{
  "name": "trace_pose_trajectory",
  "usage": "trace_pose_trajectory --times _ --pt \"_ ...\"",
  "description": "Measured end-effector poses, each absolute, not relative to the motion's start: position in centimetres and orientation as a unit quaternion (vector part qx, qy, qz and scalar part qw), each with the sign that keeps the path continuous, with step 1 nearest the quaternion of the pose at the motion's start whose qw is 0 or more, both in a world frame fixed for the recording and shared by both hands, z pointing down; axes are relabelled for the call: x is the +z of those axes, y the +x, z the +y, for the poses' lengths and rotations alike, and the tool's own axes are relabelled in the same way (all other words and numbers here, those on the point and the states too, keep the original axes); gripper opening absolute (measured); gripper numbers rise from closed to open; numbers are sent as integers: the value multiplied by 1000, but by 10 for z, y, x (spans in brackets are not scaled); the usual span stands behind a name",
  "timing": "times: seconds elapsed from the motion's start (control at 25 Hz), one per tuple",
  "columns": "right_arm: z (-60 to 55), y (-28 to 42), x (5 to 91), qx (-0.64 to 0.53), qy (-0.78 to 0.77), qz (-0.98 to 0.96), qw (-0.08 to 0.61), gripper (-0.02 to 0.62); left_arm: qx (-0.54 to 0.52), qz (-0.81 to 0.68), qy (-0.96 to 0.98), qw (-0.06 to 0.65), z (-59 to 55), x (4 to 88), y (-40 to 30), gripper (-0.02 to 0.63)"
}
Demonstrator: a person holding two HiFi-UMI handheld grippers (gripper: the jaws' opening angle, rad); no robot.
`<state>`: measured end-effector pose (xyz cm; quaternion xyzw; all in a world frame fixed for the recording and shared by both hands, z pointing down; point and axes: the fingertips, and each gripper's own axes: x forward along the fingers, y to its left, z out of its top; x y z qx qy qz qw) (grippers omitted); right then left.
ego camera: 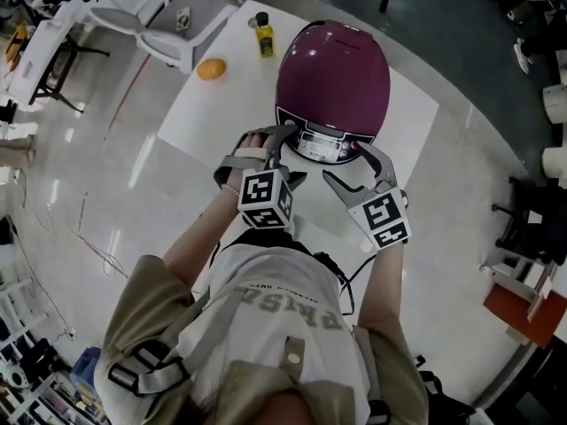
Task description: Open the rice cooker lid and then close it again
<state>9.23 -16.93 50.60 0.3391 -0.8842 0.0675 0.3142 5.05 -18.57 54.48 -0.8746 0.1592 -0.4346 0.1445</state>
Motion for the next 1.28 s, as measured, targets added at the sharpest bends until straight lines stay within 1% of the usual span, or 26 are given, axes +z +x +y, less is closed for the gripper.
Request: trace_pose_trajectory --times 0.24,0.68,1.12,1.28 --pt "-168 90 520 61 314 -871 373 333 -450 138 -866 168 -185 548 60 459" --pt "-168 75 536 29 255 -858 445 344 -481 108 -845 208 -187 552 70 472" --pt "-170 66 549 35 239 -850 468 345 -499 96 -831 225 -188 563 70 479" --pt "-169 65 548 49 234 -849 471 345 -507 85 -828 223 -186 564 69 499"
